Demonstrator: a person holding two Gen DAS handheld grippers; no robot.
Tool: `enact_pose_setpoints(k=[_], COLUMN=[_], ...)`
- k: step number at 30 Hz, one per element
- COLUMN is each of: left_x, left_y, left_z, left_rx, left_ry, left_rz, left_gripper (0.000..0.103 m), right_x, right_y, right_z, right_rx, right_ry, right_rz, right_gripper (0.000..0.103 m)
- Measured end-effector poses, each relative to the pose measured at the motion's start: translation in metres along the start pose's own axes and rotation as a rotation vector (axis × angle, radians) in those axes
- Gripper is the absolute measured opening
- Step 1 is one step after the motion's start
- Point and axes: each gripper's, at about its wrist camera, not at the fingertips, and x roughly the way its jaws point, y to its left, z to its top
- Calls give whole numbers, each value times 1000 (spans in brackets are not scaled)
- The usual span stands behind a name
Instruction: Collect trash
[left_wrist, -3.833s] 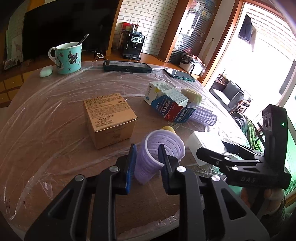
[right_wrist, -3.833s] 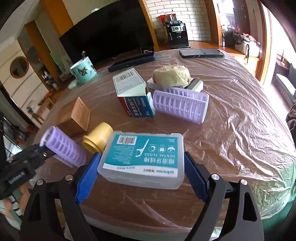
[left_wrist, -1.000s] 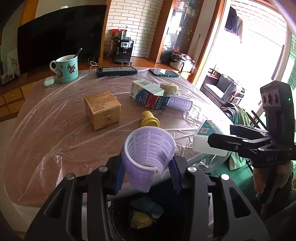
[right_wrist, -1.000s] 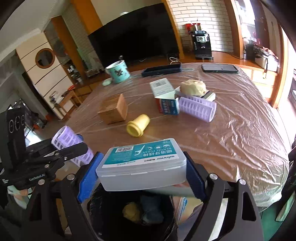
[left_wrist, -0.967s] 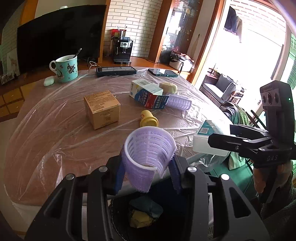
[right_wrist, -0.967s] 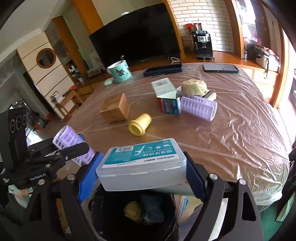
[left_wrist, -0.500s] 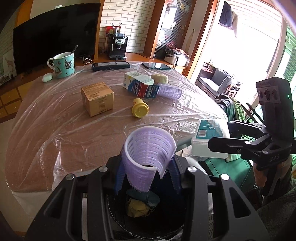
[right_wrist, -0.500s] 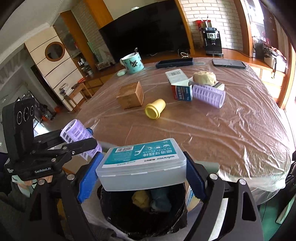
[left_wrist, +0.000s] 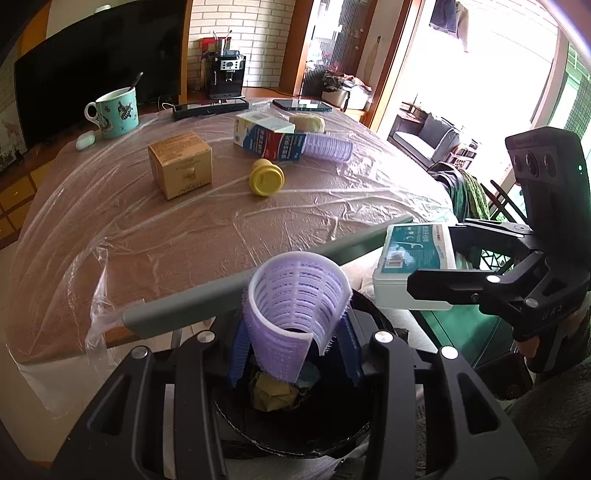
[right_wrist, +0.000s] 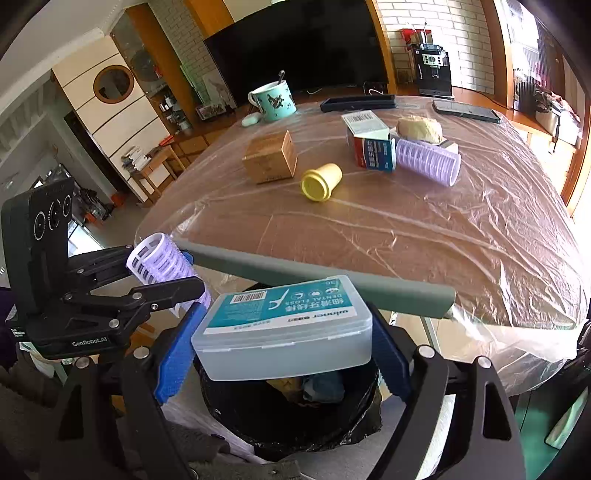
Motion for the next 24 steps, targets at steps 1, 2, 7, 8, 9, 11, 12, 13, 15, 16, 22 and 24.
enact_pose_setpoints(k=[1, 2, 7, 8, 9, 11, 12, 13, 15, 16, 22, 24], left_x=[1, 3, 13, 14, 16, 19, 21, 23, 27, 29, 41, 45], left_y=[-1, -1, -1, 0, 0, 0, 0, 0, 1, 2, 4, 5], left_z=[-2, -4, -14, -16, -18, -21, -23, -25, -27, -28, -36, -39], left_rx=[4, 8, 17, 19, 22, 25, 25, 27, 25, 25, 23, 26], left_ry=[5, 15, 57, 63, 71, 83, 89, 95, 107, 113, 148, 162], left_rz=[2, 3, 0, 0, 1, 2, 4, 8, 8, 9, 20, 26], left_gripper=[43, 43, 43, 43, 43, 43, 43, 43, 43, 43, 43, 43], right_x=[2, 3, 12, 15, 16, 20, 23, 24, 28, 30, 39, 42], right_y=[0, 1, -1, -1, -1, -2, -2, -3, -4, -4, -6, -7], right_z=[-2, -3, -10, -12, -13, -16, -18, -19, -21, -22, -30, -31], right_rx=[-2, -4, -8, -9, -11, -14, -12, -11, -11, -10, -16, -16], right_ry=[5, 8, 34, 42, 47, 60, 67, 72, 83, 87, 112, 119], right_rz=[0, -2, -18, -21, -23, -27, -27, -26, -30, -32, -47, -48], right_gripper=[83, 83, 83, 83, 83, 83, 83, 83, 83, 83, 83, 83])
